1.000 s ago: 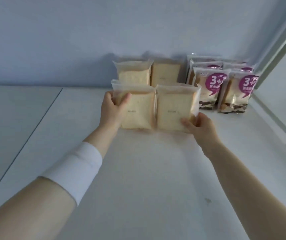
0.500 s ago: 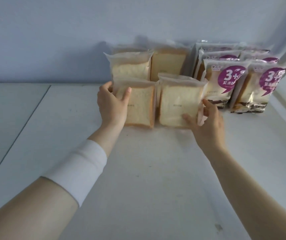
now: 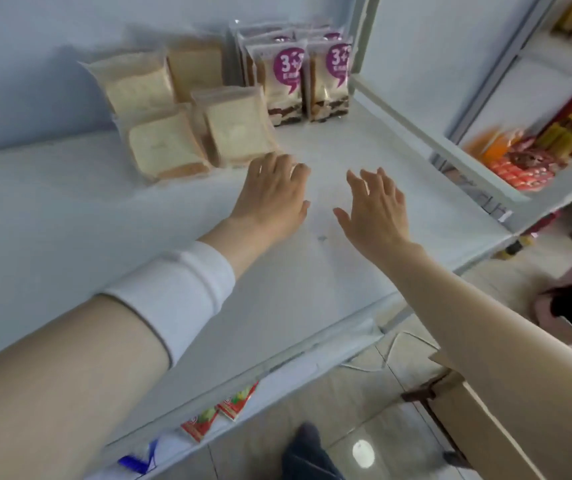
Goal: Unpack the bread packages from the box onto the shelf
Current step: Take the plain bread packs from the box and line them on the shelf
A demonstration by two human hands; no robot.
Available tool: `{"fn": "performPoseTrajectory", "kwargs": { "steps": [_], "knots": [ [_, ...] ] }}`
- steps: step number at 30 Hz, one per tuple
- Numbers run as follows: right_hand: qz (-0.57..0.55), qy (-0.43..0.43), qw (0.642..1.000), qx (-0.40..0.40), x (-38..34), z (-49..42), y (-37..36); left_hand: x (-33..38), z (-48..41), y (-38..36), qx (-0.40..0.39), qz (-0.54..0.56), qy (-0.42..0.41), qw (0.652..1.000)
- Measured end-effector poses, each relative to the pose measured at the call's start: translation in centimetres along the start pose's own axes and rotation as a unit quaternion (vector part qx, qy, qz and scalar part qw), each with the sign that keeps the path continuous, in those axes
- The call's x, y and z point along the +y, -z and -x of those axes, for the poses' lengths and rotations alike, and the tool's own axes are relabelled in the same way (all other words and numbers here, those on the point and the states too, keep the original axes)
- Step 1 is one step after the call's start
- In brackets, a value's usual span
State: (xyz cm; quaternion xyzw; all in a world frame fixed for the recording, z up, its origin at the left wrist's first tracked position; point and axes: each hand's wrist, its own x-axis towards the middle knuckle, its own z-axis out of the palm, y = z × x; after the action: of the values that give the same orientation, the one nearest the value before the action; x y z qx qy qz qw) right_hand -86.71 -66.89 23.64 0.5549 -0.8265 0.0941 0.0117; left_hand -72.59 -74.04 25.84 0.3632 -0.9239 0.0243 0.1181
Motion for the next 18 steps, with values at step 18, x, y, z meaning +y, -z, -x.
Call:
{"fn": "performPoseTrajectory", "kwargs": {
  "steps": [18],
  "knots": [
    [0.069,-0.343,0.926,-0.142,43.7,31.7,-2.2,50.8,0.2,-14.7,-0.219,-0.046,-0.358,0.907]
  ]
}}
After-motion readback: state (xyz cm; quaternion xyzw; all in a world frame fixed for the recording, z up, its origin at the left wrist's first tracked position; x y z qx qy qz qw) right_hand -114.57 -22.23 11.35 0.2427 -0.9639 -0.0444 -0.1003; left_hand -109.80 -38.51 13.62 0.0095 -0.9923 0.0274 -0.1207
